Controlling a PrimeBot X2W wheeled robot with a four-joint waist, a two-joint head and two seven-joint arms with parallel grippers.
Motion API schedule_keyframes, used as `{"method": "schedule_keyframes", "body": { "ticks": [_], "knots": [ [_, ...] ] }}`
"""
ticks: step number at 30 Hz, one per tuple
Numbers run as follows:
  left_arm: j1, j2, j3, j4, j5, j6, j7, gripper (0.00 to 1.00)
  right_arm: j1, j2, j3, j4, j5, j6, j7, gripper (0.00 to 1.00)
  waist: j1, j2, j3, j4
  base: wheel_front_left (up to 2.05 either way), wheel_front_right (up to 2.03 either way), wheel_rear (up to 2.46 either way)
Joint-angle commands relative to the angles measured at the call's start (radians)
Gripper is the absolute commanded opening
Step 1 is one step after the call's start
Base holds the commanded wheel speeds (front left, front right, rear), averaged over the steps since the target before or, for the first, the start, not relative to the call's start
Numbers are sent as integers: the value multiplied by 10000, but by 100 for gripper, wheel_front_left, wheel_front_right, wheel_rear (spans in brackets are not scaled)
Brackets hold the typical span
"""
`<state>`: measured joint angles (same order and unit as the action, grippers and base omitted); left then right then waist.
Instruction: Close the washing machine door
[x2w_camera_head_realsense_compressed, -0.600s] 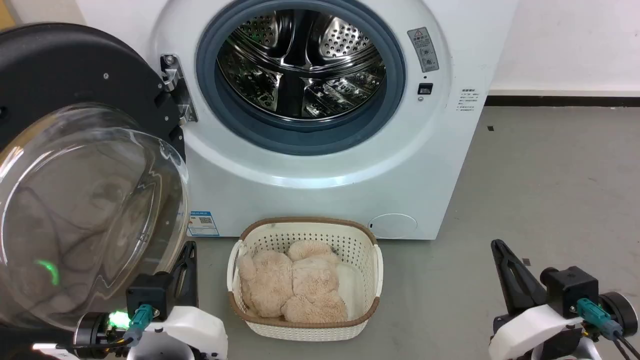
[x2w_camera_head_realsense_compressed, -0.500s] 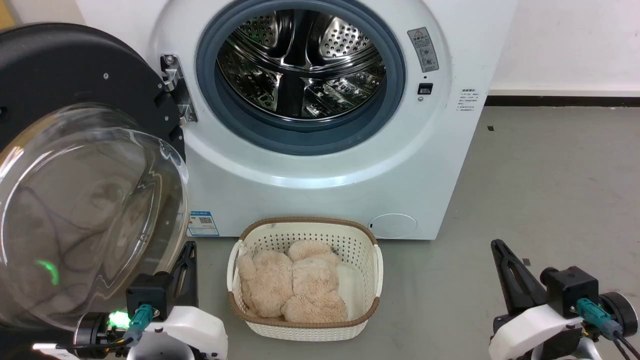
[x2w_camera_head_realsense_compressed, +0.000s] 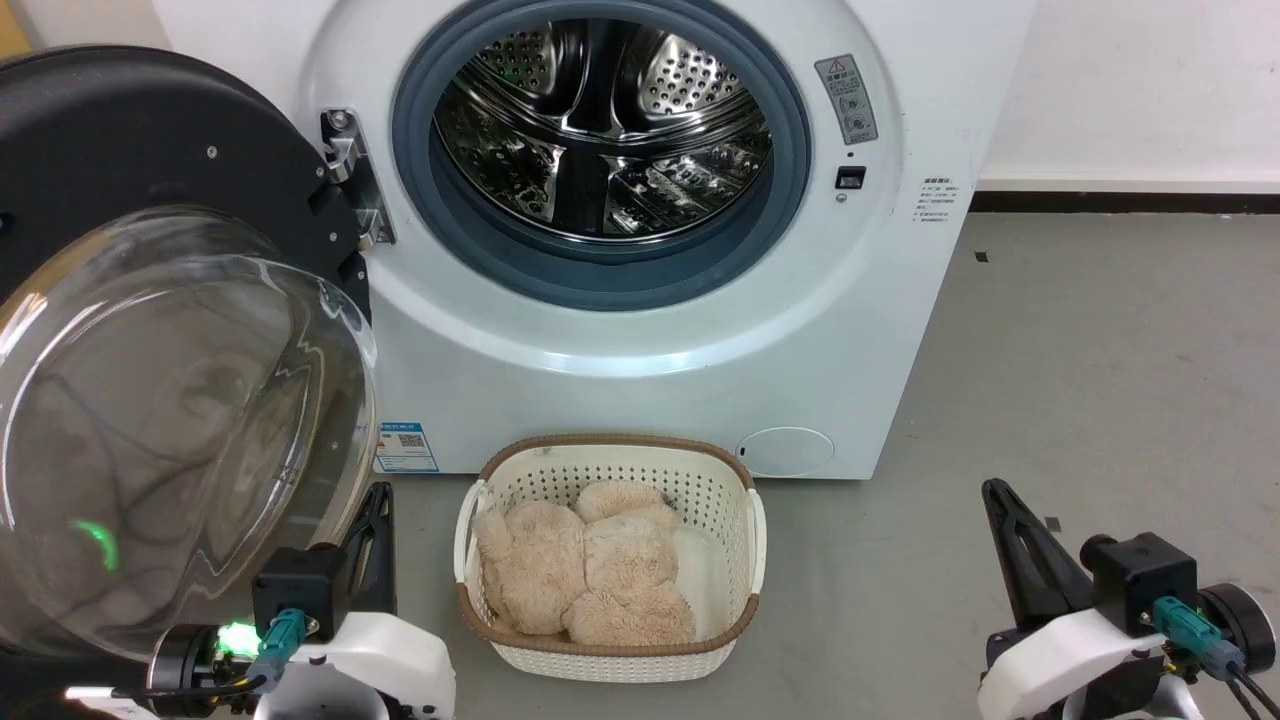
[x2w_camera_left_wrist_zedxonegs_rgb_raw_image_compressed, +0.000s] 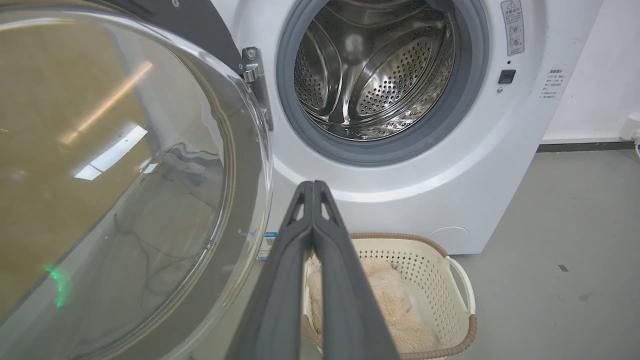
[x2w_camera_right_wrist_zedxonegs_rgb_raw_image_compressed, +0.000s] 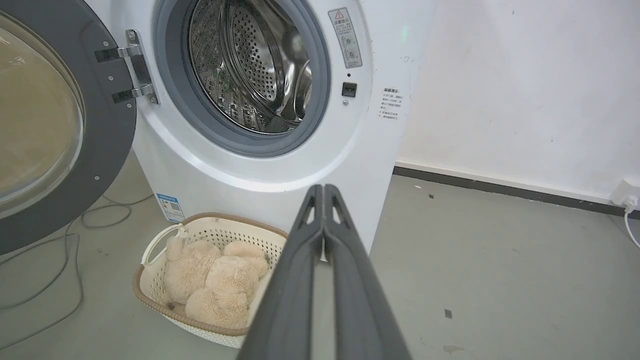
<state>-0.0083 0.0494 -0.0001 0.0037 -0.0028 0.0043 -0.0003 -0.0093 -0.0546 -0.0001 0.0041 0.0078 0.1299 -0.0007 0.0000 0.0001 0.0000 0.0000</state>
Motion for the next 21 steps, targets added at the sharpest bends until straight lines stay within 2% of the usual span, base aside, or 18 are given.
{"method": "schedule_keyframes", "body": {
  "ticks": [1,8,9,21],
  "knots": [
    [83,8,1,-37,28,-43,3,0,93,43,1,-41,-78,8,7,0,0,-1,0,0,0,0,0],
    [83,8,1,-37,28,-43,3,0,93,43,1,-41,-78,8,7,0,0,-1,0,0,0,0,0],
    [0,0,0,0,0,1,-1,100,0,0,1,0,0,0,-1,100,0,-1,0,0,0,0,0],
    [-60,1,-57,54,-53,174,-193,100,-42,1,-114,23,146,1,-193,100,0,-1,34,4,0,0,0]
  ]
}}
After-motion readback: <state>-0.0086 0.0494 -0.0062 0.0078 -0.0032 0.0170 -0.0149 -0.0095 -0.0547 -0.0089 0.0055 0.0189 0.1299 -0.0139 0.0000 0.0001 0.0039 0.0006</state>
